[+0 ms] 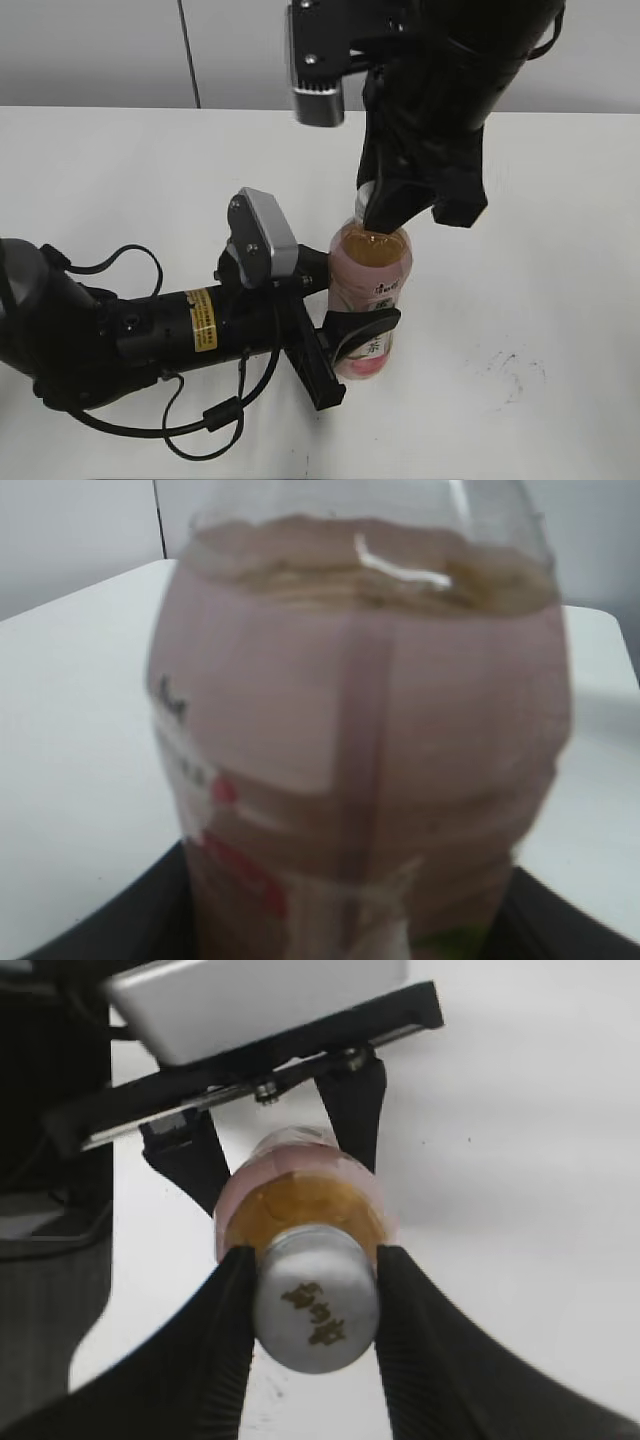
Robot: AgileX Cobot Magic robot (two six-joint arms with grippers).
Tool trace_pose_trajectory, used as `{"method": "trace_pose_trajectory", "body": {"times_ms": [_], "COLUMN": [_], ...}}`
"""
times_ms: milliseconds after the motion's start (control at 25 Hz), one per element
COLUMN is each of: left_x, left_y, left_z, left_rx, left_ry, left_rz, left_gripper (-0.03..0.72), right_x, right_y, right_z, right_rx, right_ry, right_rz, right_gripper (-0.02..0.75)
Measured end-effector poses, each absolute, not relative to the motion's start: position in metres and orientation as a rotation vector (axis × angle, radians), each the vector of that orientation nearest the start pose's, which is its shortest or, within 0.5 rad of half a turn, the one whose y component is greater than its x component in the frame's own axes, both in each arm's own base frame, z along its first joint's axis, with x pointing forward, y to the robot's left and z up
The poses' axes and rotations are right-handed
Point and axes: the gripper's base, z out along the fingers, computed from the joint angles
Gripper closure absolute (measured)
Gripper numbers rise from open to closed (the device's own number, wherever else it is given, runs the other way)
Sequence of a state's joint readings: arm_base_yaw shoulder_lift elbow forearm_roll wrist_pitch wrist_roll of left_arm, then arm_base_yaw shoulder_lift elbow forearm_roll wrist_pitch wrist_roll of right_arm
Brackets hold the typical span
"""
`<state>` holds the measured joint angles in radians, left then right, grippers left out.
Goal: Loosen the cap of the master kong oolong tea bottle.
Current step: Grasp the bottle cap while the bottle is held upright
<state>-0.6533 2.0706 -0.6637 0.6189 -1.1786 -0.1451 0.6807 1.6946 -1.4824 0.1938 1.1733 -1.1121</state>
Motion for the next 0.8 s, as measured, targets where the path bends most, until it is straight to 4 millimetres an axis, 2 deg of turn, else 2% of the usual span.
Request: {"method": "trace_pose_trajectory", "body": {"times_ms": [120,280,400,480,560,680,800], "left_x": [0.231,0.230,0.231,0.231,0.231,0.231,0.231], "left_y": [-0.238,-0.238,-0.238,-0.238,-0.238,-0.238,-0.238], "left_z": [0.098,0.098,0.098,0.098,0.098,0.098,0.098], "left_rx": [1.069,1.069,1.055,1.052,1.051,1.051,1.050], "left_ry": [1.501,1.500,1.510,1.512,1.513,1.513,1.513], "left_rz": [-0.880,-0.881,-0.883,-0.883,-0.883,-0.883,-0.882], "left_gripper": [0.310,0.311,0.312,0.312,0.312,0.312,0.312], "right_x": [0.261,0.261,0.261,0.263,0.264,0.263,0.266], "right_y": [0.233,0.233,0.234,0.237,0.240,0.241,0.240], "right_z": [0.303,0.303,0.304,0.305,0.308,0.315,0.324], "right_rx": [-2.282,-2.300,-2.253,-2.169,-2.085,-1.844,-1.396], "right_ry": [1.666,1.640,1.673,1.718,1.762,1.986,2.342], "right_rz": [0.154,0.151,0.163,0.187,0.219,0.295,0.374], "right_gripper": [0.461,0.450,0.297,0.181,0.141,0.141,0.164]}}
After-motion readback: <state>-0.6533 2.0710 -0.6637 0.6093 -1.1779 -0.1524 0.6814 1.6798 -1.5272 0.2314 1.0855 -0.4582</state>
